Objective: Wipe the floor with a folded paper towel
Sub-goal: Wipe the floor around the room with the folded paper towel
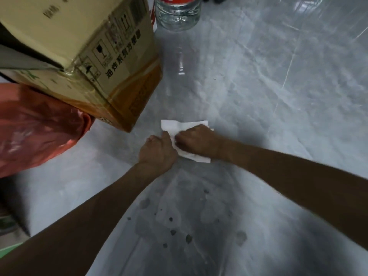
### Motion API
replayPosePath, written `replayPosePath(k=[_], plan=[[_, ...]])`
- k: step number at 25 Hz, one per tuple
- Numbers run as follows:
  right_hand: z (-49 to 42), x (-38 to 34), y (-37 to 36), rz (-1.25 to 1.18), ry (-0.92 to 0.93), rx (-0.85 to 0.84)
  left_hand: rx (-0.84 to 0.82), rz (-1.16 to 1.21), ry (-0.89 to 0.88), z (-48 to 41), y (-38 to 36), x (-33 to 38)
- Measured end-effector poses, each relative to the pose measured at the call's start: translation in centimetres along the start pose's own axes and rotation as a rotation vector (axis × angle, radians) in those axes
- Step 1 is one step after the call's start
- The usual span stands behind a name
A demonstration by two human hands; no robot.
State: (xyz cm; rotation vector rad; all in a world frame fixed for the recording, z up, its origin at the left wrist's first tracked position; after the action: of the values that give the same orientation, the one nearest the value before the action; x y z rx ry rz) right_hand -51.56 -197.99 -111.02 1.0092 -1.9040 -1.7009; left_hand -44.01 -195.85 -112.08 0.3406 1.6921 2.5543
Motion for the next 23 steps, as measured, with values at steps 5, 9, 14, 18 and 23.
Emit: replayPosePath(k=[5,9,14,18,23], plan=[[1.5,17.2,4.1,0.182,-0.884,0.014,-0.026,0.036,-0.001,-0.3,-0.5,-0.5],[0.4,6.5,0.3,0.196,-0.546,-0.008,-0.019,0.040,0.038,-0.4,-0.3,-1.0],[7.4,1.6,0.3,0.160,0.021,-0.002,-0.061,-0.023,0.057,-0.6,-0.9,-1.3],[13.2,18.4,5.7,0.227,-1.104,0.074,-0.094,0.092,0.102,-0.1,-1.8,-1.3],[8.5,4.6,1.7,0.118,-0.451,0.029,0.061,0.157,0.129,-0.3,-0.7,-0.5]])
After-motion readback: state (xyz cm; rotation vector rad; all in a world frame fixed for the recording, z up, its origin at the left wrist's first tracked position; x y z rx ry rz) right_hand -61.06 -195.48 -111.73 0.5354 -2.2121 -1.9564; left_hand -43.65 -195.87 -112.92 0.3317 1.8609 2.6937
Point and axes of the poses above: each hand's wrist, its own z-axis away from the middle knuckle, its own y-axis out of the back of the hand, x = y × z, the point moved 10 cm from there along -z, towards the middle knuckle, and after that the axes turned 7 degrees about -y, right-handed, at the moved point
